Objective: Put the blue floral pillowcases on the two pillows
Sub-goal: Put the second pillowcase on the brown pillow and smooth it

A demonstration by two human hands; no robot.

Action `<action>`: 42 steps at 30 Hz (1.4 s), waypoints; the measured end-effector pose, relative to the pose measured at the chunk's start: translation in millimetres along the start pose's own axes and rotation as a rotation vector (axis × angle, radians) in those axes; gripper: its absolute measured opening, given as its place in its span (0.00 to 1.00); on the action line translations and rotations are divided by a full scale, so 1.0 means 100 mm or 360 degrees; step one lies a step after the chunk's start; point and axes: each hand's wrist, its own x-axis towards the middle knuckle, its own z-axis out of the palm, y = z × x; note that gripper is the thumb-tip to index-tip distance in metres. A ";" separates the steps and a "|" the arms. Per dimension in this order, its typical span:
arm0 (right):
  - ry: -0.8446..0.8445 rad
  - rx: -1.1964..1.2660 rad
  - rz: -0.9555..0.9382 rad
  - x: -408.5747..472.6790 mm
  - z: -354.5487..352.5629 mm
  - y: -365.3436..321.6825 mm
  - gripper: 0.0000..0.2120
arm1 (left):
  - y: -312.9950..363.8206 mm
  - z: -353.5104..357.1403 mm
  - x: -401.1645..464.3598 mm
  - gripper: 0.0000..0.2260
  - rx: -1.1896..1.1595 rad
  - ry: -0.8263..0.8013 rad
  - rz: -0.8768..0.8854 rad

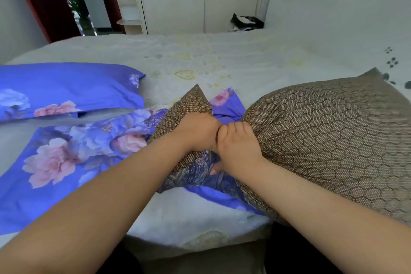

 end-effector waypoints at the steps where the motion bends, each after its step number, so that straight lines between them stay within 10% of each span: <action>1: -0.0009 0.0035 0.0013 0.04 0.01 0.03 0.49 | 0.00 -0.01 -0.01 0.18 -0.0025 -0.0008 -0.0019; 9: -0.0307 0.0369 -0.0185 0.22 -0.16 0.26 0.35 | -0.17 -0.10 -0.23 0.12 -0.0809 -0.0106 -0.0035; 13: -0.0373 0.0514 -0.0128 0.24 -0.21 0.45 0.20 | -0.42 -0.20 -0.47 0.11 -0.2057 0.0782 -0.0612; 16: -0.0358 0.0622 -0.0055 0.33 -0.32 0.59 0.19 | -1.03 0.04 -0.65 0.08 -0.1639 0.1101 -0.1320; 19: -0.0173 0.0667 -0.0002 0.48 -0.50 0.62 0.22 | -1.32 0.40 -0.82 0.24 -0.1147 0.0424 -0.1802; 25: 0.0180 0.0786 0.0167 0.91 -0.83 0.32 0.32 | -1.08 0.48 -1.02 0.30 -0.1009 -0.0216 -0.1525; 28: 0.0105 0.0779 0.0235 1.04 -0.68 0.09 0.31 | -1.15 0.52 -1.11 0.07 -0.1498 0.0105 -0.1661; 36: 0.0172 0.0489 0.0310 1.10 -0.07 -0.34 0.31 | -1.34 0.33 -1.25 0.08 -0.3447 0.0574 -0.1736; 42: 0.0167 0.0509 0.0394 1.11 -0.04 -0.28 0.31 | -1.01 0.08 -1.10 0.12 -0.3572 0.0410 -0.1512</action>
